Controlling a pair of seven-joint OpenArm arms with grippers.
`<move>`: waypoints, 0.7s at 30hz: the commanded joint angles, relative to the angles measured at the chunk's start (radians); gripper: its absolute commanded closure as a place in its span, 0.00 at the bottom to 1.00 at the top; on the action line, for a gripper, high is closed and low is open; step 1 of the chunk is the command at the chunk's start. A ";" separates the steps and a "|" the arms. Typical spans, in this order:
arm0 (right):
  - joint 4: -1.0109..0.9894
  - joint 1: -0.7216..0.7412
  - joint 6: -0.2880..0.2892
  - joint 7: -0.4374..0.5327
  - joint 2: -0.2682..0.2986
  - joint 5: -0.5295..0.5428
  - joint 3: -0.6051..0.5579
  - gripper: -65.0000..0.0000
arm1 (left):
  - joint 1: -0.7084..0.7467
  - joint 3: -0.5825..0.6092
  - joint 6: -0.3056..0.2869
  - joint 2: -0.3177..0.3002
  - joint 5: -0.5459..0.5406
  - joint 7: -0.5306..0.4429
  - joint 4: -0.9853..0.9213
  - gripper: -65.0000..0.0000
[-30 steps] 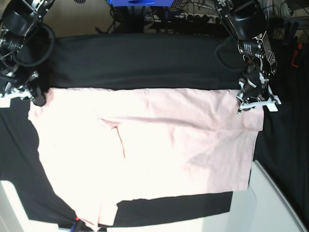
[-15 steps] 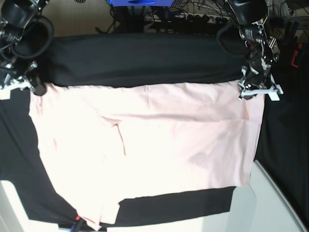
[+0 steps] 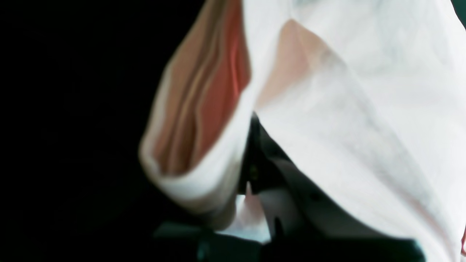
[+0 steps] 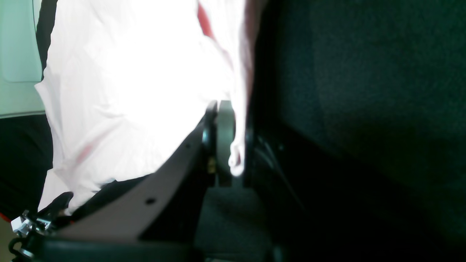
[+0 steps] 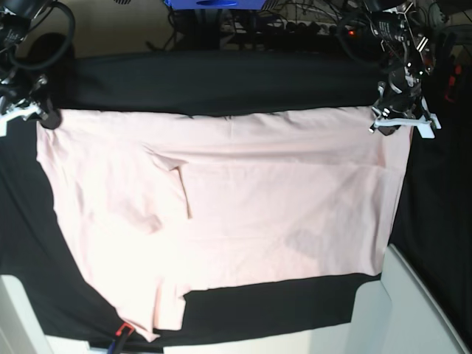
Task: Fold the T-shirt properly
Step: 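Pull the pinched edge toward the robot with both grippers, spreading the shirt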
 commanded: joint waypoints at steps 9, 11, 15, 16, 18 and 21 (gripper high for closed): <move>0.018 -0.043 0.006 -0.003 0.017 0.023 0.005 1.00 | 0.067 -0.008 0.006 -0.028 0.004 -0.022 0.076 1.00; 0.037 -0.056 0.006 -0.003 0.017 0.031 0.005 1.00 | 0.080 -0.008 0.006 -0.029 0.004 -0.022 0.091 1.00; 0.100 -0.095 0.006 -0.003 0.017 0.066 0.005 1.00 | 0.110 -0.008 0.006 -0.046 0.004 -0.022 0.128 1.00; 0.110 -0.104 0.004 -0.003 0.017 0.069 0.005 1.00 | 0.114 -0.008 0.006 -0.049 0.004 -0.022 0.131 1.00; 0.118 -0.115 0.003 -0.003 0.017 0.069 0.005 1.00 | 0.119 -0.008 0.006 -0.049 0.004 -0.022 0.130 1.00; 0.116 -0.135 0.003 -0.003 0.017 0.069 0.006 1.00 | 0.146 -0.008 0.006 -0.051 0.005 -0.022 0.127 1.00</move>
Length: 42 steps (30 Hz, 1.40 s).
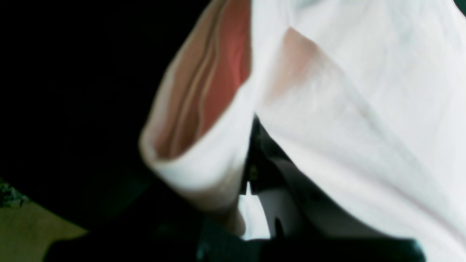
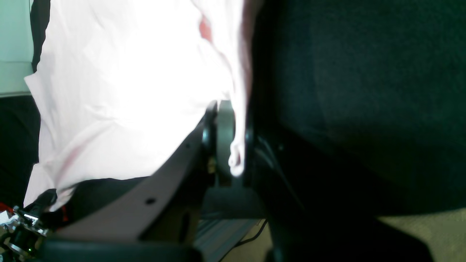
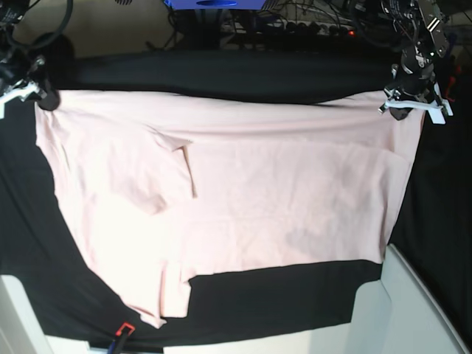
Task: Fold the T-shirt properly
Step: 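Pull the pinched edge toward the robot with both grippers, spreading the shirt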
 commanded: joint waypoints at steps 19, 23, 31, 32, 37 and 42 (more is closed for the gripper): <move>0.015 -0.084 0.005 0.022 0.021 0.016 0.009 1.00 | 0.128 -0.010 0.013 -0.015 0.007 -0.029 0.100 1.00; 0.015 -0.083 0.005 0.022 0.021 0.016 0.009 1.00 | 0.142 -0.010 0.013 -0.015 0.007 -0.029 0.095 1.00; 0.014 -0.084 0.005 0.022 0.021 0.016 0.006 1.00 | 0.151 -0.010 0.013 -0.015 0.009 -0.030 0.092 1.00; 0.012 -0.084 0.005 0.022 0.021 0.016 0.005 1.00 | 0.151 -0.010 0.013 -0.015 0.009 -0.030 0.092 1.00; 0.012 -0.084 0.005 0.022 0.020 0.016 0.008 0.98 | 0.151 -0.010 0.013 -0.015 0.009 -0.030 0.092 1.00; 0.011 -0.084 0.005 0.022 0.020 0.016 0.008 0.93 | 0.151 -0.010 0.013 -0.015 0.009 -0.029 0.092 0.89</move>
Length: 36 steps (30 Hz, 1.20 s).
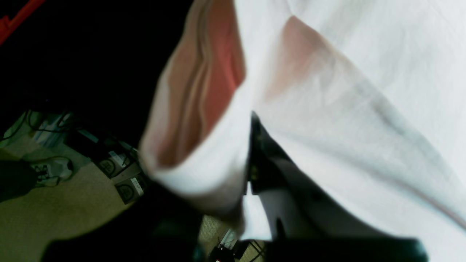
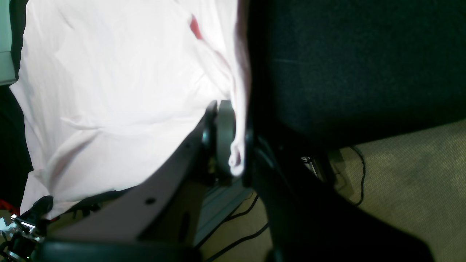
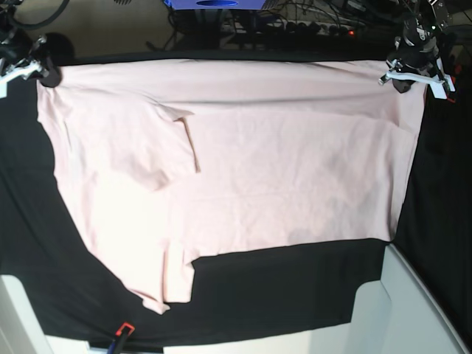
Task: Fold the T-shirt properly
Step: 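Pull the pinched edge toward the robot with both grippers, spreading the shirt, then release the edge and move both grippers along the shirt's sides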
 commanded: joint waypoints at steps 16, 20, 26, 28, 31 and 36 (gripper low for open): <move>0.017 -0.026 0.005 0.014 -0.022 0.012 0.111 0.41 | -0.003 -0.284 0.009 -0.014 0.004 0.050 0.012 0.42; 0.025 -0.011 0.005 -0.045 0.006 0.012 0.178 0.40 | -0.006 -0.359 0.009 -0.015 0.004 0.065 0.046 0.42; 0.069 0.074 0.002 -0.114 0.116 0.007 0.184 0.40 | -0.005 -0.356 0.009 -0.031 0.004 0.068 0.210 0.42; 0.068 0.121 0.002 -0.130 0.149 0.006 0.163 0.40 | -0.011 -0.341 0.009 -0.034 0.004 0.069 0.234 0.42; 0.049 0.212 0.000 -0.127 0.215 0.006 0.059 0.40 | -0.066 -0.220 0.009 -0.089 0.047 0.077 0.225 0.42; -0.150 0.410 0.000 -0.056 0.282 -0.066 -0.161 0.40 | -0.216 -0.029 0.009 -0.101 0.263 0.099 0.127 0.42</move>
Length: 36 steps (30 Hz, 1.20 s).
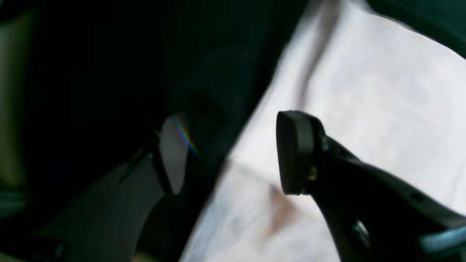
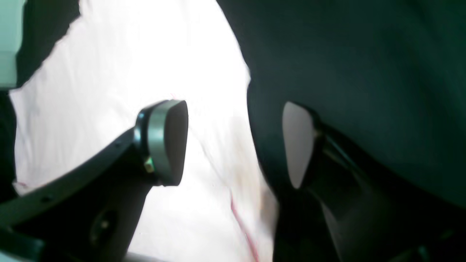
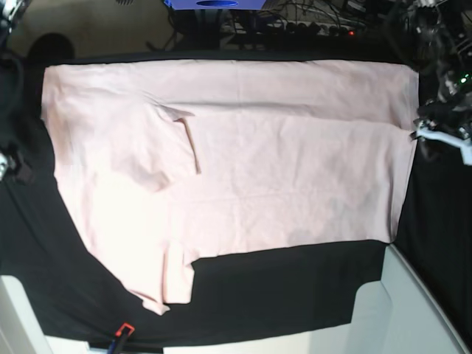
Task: Fold the T-shirt properly
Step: 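Release the edge and move both grippers along the shirt's sides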
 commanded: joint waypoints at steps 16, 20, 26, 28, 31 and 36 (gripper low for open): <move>-0.724 0.444 0.001 0.474 0.055 -0.299 -0.276 0.39 | -0.171 0.007 0.012 0.002 0.137 -0.006 -0.184 0.42; -0.822 0.472 0.001 0.562 0.052 -0.299 -0.331 0.33 | -0.171 0.005 0.012 0.002 0.139 -0.006 -0.182 0.42; -0.856 0.481 0.001 0.577 0.030 -0.299 -0.352 0.33 | -0.171 0.008 0.012 0.002 0.132 -0.006 -0.182 0.42; -0.856 0.481 0.001 0.576 0.026 -0.299 -0.352 0.33 | -0.171 0.013 0.012 0.002 0.132 -0.006 -0.182 0.42; -0.851 0.483 0.001 0.563 0.009 -0.299 -0.363 0.33 | -0.187 0.014 0.012 0.003 0.140 -0.006 -0.184 0.42; -0.849 0.493 0.003 0.556 -0.003 -0.294 -0.403 0.33 | -0.192 0.014 0.012 0.003 0.140 -0.006 -0.184 0.42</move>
